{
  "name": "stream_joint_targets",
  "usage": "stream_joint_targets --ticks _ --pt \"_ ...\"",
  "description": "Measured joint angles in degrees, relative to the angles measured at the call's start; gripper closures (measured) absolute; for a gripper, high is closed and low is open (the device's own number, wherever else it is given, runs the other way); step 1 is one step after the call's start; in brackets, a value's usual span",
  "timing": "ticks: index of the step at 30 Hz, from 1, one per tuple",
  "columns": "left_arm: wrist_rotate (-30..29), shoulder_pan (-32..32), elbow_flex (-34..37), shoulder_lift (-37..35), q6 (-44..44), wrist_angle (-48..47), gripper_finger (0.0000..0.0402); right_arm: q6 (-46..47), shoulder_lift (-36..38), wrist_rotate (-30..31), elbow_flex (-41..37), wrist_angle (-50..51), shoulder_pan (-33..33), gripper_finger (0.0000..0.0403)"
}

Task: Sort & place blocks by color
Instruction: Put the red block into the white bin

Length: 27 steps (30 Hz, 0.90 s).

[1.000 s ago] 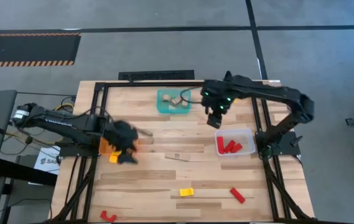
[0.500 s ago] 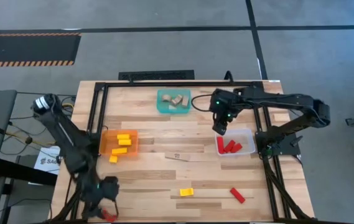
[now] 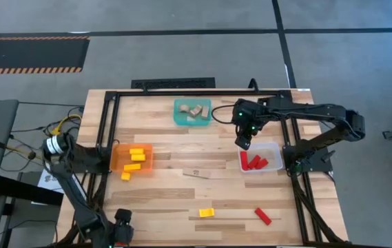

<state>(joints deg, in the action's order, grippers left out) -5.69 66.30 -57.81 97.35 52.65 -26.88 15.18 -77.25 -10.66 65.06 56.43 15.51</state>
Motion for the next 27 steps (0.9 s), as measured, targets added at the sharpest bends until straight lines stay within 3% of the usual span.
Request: stream_joint_targets --ticks 5,14,27 --pt "-1.2 1.0 -0.5 3.3 6.2 -1.3 0.002 -0.1 0.0 0.0 0.0 0.1 0.4 0.0244" --pt "-2.8 4.3 -0.6 4.0 5.3 -4.9 0.0032 -0.6 0.0 0.0 0.0 0.1 1.1 0.0257" --pt "-0.7 3.1 1.7 3.7 1.8 -5.2 0.0191 -2.0 0.0 0.0 0.0 0.1 1.1 0.0278"
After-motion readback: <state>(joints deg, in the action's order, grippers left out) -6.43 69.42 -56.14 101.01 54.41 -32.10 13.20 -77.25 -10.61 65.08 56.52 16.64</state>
